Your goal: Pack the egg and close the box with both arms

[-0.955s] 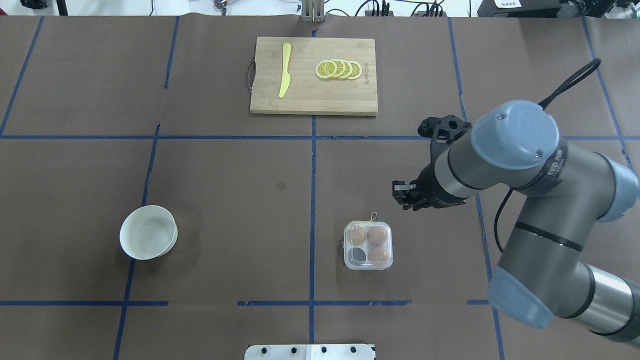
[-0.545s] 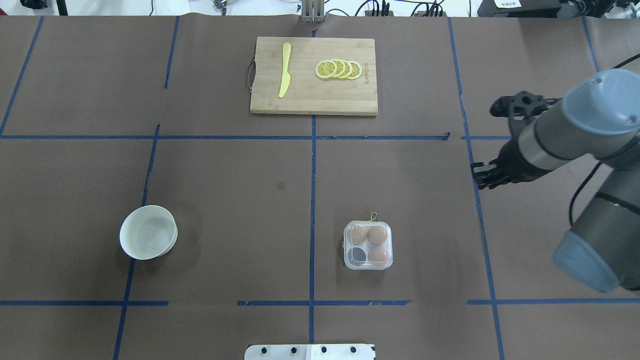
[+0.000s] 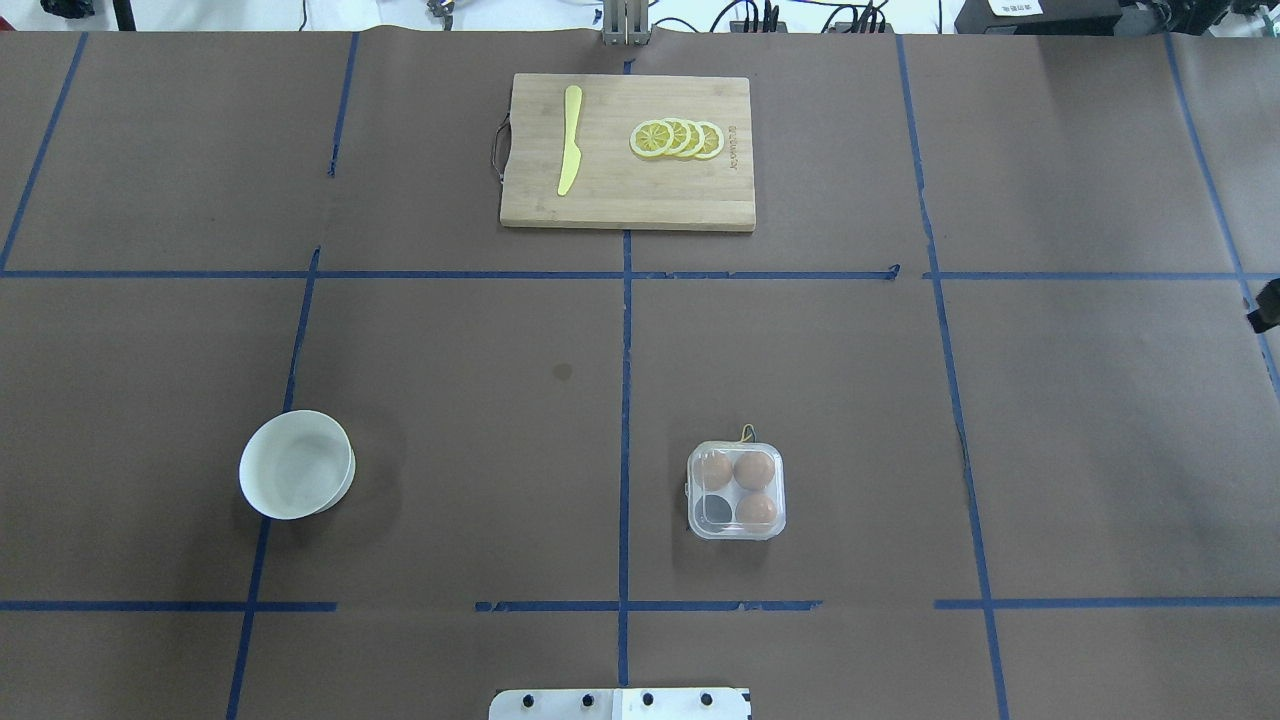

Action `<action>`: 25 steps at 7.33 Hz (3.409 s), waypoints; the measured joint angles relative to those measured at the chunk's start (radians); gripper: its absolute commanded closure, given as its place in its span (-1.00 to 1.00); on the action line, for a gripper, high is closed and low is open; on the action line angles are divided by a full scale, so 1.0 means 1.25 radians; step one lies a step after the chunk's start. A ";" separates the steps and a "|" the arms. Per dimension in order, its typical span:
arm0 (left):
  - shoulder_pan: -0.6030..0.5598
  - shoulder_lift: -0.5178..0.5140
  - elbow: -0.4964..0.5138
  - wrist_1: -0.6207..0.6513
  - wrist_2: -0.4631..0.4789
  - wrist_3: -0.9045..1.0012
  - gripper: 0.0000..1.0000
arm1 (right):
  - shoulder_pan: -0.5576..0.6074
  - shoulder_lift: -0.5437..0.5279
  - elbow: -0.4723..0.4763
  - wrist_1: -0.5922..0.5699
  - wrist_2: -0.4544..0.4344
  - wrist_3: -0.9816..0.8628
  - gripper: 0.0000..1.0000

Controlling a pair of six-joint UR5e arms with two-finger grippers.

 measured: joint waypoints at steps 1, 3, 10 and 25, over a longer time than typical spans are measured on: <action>-0.001 0.003 0.000 0.000 0.000 -0.001 -1.00 | 0.064 -0.008 -0.039 -0.002 0.008 -0.080 -1.00; -0.001 0.005 -0.002 0.001 0.000 -0.002 -1.00 | 0.129 -0.032 -0.063 -0.001 0.010 -0.134 -1.00; 0.001 0.003 0.003 0.001 -0.001 -0.003 -1.00 | 0.199 -0.090 -0.107 0.006 0.002 -0.133 -1.00; 0.002 0.003 0.001 0.001 -0.001 -0.002 -1.00 | 0.200 -0.089 -0.125 0.007 0.006 -0.130 -1.00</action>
